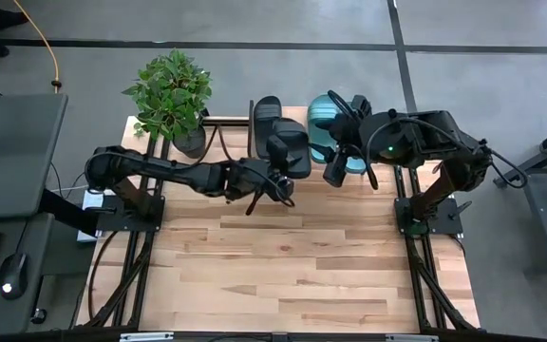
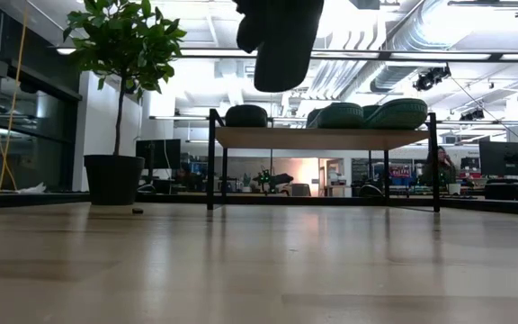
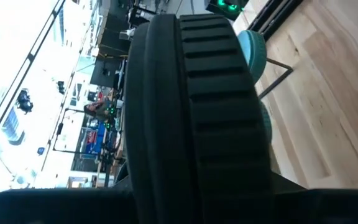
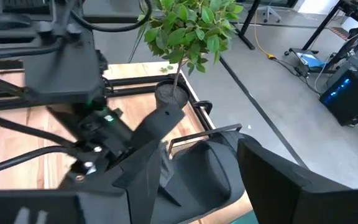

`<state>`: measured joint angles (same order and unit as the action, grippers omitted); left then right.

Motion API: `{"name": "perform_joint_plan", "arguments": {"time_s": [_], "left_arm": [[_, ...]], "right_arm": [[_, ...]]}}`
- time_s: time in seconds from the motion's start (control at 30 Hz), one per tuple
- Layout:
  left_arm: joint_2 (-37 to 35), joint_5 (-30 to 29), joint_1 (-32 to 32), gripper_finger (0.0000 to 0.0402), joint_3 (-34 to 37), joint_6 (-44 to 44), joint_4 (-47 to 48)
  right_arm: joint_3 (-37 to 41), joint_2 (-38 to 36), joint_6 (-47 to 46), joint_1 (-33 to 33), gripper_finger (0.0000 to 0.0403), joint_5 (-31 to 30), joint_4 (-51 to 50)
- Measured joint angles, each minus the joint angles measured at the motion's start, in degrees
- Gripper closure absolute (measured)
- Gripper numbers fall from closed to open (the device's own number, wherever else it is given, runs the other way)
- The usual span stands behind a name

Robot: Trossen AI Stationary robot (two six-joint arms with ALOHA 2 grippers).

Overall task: Pick and place slides into the shelf
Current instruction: Put the black slide on the shelf

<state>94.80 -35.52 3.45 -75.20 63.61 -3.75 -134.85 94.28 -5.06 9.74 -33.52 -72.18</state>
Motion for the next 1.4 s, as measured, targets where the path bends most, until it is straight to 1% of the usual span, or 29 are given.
{"name": "perform_joint_plan", "arguments": {"time_s": [0.17,0.37,0.53,0.73,0.87,1.1,1.2,1.4], "left_arm": [[0.0,2.0,3.0,0.0319,0.0,0.7,-1.2],[0.0,6.3,6.6,0.0319,0.0,0.7,-3.1],[0.0,10.3,8.9,0.0319,0.0,0.4,-4.7],[0.8,12.5,12.2,0.0319,0.0,0.5,-6.0],[1.5,15.2,13.8,0.0319,-0.1,0.5,-7.4],[2.8,16.3,15.9,0.0319,0.0,0.4,-8.3],[3.5,17.8,16.1,0.0319,-0.1,0.4,-10.0],[4.5,18.0,16.1,0.0319,0.0,0.7,-10.9]], "right_arm": [[0.0,0.0,1.1,0.0,0.0201,0.0,0.2],[0.0,0.0,3.8,0.0,0.0201,-0.5,0.8],[0.0,0.0,4.3,-0.8,0.0201,-0.4,1.2],[0.0,0.0,5.5,-2.0,0.0201,-0.2,1.2],[0.0,0.0,6.7,-2.4,0.0201,0.6,1.2],[0.0,0.0,8.6,-2.6,0.0201,1.2,1.3],[0.0,0.0,8.6,-2.6,0.0201,1.3,1.3],[0.0,0.0,8.6,-2.6,0.0201,2.7,1.3]]}}
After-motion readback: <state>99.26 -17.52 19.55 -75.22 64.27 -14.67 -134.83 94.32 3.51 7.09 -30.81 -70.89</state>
